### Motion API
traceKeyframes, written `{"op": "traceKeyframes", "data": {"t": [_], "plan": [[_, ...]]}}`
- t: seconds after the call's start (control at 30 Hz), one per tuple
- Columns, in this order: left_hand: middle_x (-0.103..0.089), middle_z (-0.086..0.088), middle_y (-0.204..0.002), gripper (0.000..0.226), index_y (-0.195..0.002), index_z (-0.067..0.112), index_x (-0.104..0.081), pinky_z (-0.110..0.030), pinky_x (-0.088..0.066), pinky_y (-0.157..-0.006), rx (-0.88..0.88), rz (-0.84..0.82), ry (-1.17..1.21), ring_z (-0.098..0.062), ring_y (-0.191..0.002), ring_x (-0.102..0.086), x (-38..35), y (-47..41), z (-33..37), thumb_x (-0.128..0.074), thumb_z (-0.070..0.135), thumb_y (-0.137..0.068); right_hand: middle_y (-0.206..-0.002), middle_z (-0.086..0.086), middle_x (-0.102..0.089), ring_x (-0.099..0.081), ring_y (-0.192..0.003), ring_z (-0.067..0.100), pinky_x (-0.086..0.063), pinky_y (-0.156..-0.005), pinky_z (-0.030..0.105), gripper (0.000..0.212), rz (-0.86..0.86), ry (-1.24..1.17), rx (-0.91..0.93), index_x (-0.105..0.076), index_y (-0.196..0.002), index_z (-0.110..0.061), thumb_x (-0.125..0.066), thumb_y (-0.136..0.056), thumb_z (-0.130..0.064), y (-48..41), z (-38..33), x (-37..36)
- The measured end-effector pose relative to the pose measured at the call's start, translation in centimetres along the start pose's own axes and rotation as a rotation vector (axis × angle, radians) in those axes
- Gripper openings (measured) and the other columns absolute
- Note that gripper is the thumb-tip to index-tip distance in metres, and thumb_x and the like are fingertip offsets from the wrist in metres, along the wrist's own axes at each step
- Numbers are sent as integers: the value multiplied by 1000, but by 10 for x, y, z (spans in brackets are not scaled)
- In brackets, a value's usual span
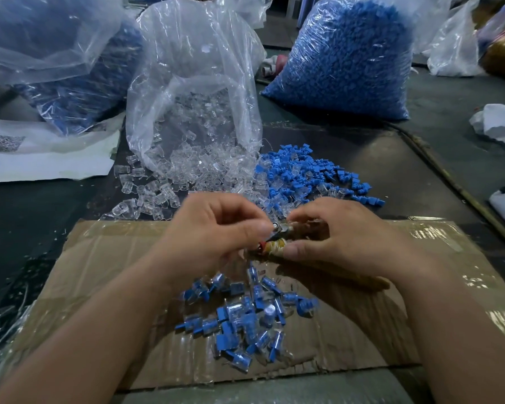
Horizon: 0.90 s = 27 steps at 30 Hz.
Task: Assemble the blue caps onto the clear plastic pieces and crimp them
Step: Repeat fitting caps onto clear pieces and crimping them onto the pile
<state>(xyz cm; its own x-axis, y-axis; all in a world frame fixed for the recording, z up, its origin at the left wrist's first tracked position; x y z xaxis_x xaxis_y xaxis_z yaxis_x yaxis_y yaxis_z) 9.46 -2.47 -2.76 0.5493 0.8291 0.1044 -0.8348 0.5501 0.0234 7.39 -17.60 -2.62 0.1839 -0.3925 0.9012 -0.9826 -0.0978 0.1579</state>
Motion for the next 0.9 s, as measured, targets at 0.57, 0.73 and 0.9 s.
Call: {"op": "traceKeyframes", "data": {"t": [0.57,0.73,0.9], "plan": [[-61,-1,-93,10,-81,24,-62,-29,-38,-68,98,460,-954,-14,-79,-54,54,-14,-21,-64,33,-84,-60,-24,-56,-56,-67,-11,-39,-54,3,24,721,-242,-97,-56,-61,-38,-66,-82,-31,18,24,49],[-58,11,-64,20,-64,26,-57,-18,-38,-55,9,504,-644,0,-60,-53,47,-5,-8,-74,30,-73,-57,-23,-54,-53,-57,-9,-37,-51,5,25,712,-240,-151,-56,-60,-37,-66,-82,-32,15,33,46],[-63,3,-57,18,-62,20,-60,-14,-44,-45,-12,456,-407,-5,-51,-60,38,-1,-5,-76,24,-69,-68,-23,-54,-51,-65,-5,-37,-59,11,15,591,-171,-168,-58,-72,-34,-63,-85,-28,3,35,34]]}}
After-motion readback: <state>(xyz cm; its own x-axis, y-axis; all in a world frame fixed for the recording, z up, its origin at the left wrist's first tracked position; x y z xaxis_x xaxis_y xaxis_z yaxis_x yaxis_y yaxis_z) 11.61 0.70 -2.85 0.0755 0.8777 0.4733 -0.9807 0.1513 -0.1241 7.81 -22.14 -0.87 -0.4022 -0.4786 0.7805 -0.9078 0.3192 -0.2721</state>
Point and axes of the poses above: each hand's wrist, its own y-axis away from the middle knuckle, its own x-axis out of the back of the hand, z = x × y, the point moved 7 cm from there along -y, towards the middle knuckle
